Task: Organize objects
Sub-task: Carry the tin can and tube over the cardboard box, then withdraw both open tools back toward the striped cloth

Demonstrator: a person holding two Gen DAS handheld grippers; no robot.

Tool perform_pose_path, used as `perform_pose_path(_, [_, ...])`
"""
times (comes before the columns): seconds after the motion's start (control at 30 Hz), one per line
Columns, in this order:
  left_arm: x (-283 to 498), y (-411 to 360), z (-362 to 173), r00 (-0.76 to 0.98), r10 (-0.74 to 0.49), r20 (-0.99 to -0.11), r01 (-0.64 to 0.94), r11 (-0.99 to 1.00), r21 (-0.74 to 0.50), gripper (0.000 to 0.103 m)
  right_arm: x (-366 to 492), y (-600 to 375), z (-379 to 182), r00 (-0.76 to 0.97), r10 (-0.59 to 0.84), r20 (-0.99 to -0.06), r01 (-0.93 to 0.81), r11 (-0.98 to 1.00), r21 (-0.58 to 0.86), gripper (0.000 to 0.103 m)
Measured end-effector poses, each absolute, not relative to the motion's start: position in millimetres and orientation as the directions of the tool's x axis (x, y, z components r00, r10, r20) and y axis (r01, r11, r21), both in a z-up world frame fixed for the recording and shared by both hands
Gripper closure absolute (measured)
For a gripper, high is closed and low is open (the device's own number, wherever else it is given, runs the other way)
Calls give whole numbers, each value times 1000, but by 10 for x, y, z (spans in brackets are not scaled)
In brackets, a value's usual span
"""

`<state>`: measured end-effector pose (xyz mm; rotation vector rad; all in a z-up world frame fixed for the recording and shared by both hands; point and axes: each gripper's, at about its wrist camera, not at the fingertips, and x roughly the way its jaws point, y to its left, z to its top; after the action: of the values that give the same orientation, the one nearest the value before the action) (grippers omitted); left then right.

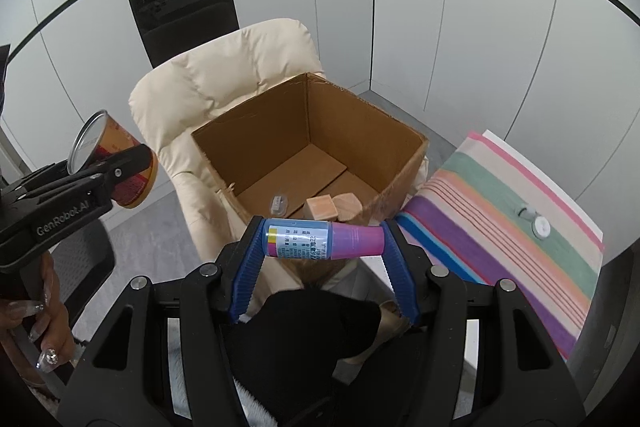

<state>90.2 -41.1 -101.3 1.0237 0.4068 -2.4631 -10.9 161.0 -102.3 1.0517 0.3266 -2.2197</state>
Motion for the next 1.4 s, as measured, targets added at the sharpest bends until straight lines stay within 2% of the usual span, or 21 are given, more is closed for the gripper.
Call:
perform_pose_path(0.27, [329,-641,-1106,-629,-309,-714,544,-830,-121,47,-746,1252,-1250,-458,-428,-780,651,-759,34,43])
perform_pose_path(0.33, [207,-647,-1110,-625,-327,-708,548,-831,-100,26,-874,1153,-1313,-460,-421,-781,666,-746,10,43])
perform_pose_path(0.37, [157,-652,-1116,-616,-342,-710,559,-825,-88,5,-935,1098,-1349,-467,-405,-786,665,-746,-11,37])
perform_pose_path(0.4, [120,-650,-1118,-616,-352,-705,564,-822,-83,0,-989,1061,-1382,-477,-389,-788,659,-752,-28,17])
perform_pose_path(0.47, [78,-636,-1118,-626,-353,-696,560,-824,-85,0,-1045,1045,-1408,-494,-398,-773,652,-758,-26,0])
perform_pose_path(1.0, [55,-495,-1129,-622,-308,-720,526,-846,-93,0,-1150,1318,-1456,-478,-415,-774,598,-799,60,0])
perform_pose_path(1.4, [-141,371,-1096,-681,-150,-717,335,-934,-123,0,-980,2430,-1213,-584,-290,-758,402,-915,41,0])
